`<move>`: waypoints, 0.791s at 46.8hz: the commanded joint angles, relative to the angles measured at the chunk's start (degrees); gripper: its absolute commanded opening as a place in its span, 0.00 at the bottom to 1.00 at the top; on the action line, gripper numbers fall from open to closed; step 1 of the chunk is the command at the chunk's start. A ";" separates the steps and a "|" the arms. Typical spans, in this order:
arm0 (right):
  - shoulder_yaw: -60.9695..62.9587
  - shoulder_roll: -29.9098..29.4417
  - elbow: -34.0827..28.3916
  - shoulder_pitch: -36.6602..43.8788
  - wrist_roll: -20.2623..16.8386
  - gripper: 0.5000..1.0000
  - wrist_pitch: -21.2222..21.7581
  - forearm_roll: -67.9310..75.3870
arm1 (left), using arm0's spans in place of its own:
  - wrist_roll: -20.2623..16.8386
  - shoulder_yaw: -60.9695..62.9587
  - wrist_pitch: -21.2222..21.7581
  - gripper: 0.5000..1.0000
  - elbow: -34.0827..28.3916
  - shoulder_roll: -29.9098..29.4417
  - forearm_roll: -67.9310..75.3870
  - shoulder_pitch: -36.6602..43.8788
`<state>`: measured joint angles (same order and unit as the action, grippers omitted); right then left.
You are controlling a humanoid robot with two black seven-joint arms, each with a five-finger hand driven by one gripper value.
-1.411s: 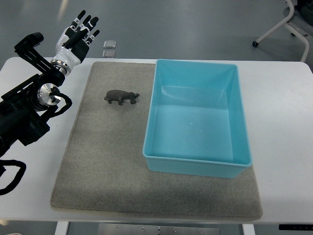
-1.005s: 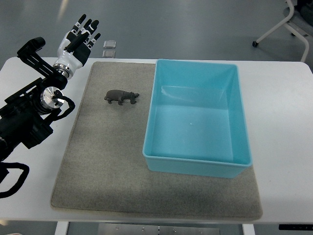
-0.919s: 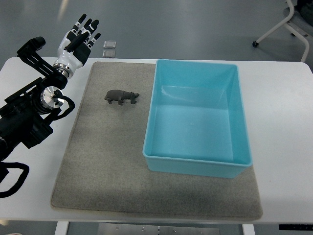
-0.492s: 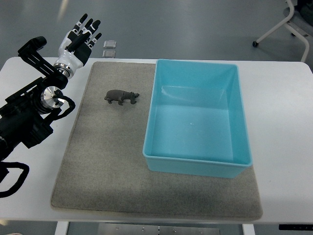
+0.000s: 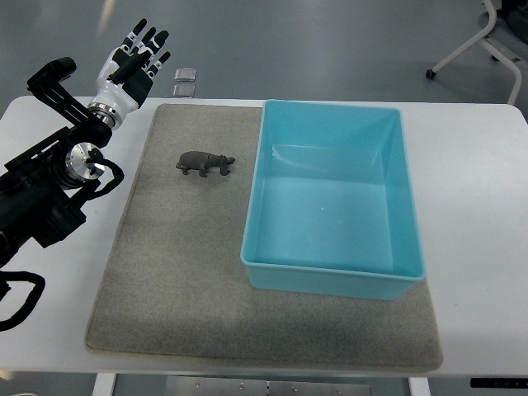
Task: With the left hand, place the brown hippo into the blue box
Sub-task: 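Swing the left hand open over the brown hippo figurine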
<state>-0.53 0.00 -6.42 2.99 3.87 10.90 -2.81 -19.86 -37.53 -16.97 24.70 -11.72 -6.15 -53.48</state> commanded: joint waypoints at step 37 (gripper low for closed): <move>0.00 0.00 0.00 -0.01 0.00 0.87 0.00 0.00 | 0.00 11.16 -0.61 0.99 5.18 -5.24 32.25 -3.73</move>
<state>-0.53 0.00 -6.42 2.98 3.87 10.90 -2.81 -19.86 -26.66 -17.17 29.03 -16.85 23.74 -57.03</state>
